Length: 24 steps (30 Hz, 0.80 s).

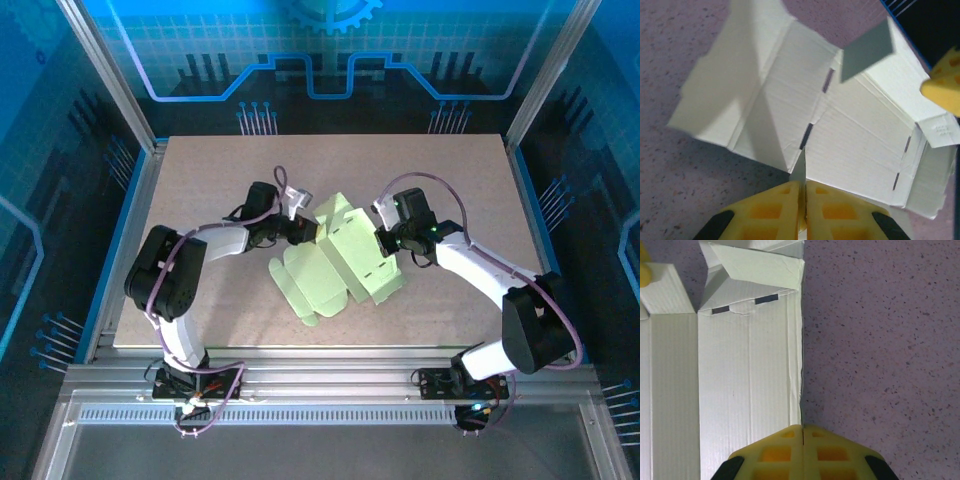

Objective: Fold the paper box

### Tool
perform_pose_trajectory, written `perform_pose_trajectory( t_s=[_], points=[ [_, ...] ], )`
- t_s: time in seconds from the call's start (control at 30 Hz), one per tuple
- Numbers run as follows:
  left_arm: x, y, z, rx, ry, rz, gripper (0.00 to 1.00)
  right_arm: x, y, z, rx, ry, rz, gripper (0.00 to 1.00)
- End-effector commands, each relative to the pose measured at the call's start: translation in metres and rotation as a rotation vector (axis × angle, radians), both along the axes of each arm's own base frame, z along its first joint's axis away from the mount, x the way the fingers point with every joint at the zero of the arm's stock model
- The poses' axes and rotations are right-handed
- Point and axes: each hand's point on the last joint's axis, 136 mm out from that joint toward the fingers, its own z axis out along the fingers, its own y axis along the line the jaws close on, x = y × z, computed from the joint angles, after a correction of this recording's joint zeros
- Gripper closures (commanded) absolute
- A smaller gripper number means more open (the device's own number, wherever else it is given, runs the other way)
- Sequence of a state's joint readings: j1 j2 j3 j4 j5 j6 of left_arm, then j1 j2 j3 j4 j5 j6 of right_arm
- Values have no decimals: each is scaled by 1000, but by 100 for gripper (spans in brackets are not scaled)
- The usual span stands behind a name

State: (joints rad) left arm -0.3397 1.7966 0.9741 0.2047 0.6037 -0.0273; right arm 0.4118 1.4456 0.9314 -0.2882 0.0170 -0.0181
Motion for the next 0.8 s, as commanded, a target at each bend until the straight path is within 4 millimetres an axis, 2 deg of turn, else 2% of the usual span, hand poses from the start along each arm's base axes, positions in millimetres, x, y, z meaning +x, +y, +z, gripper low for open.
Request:
perform_pose_trajectory(
  t_s=[0.0,0.13,0.33,0.77],
  points=[
    [-11,-3,0,139,-174,-51,89,5,6,13,5,-20,-14,100],
    [-17,-7,-3,238,-348,-52,91,7,6,16,8,-22,-24,100],
    [-19,-7,-7,334,-494,-47,92,8,5,15,2,-20,-34,100],
    [-31,-40,-24,477,-759,-160,95,13,2,16,-14,-34,-57,100]
  ],
)
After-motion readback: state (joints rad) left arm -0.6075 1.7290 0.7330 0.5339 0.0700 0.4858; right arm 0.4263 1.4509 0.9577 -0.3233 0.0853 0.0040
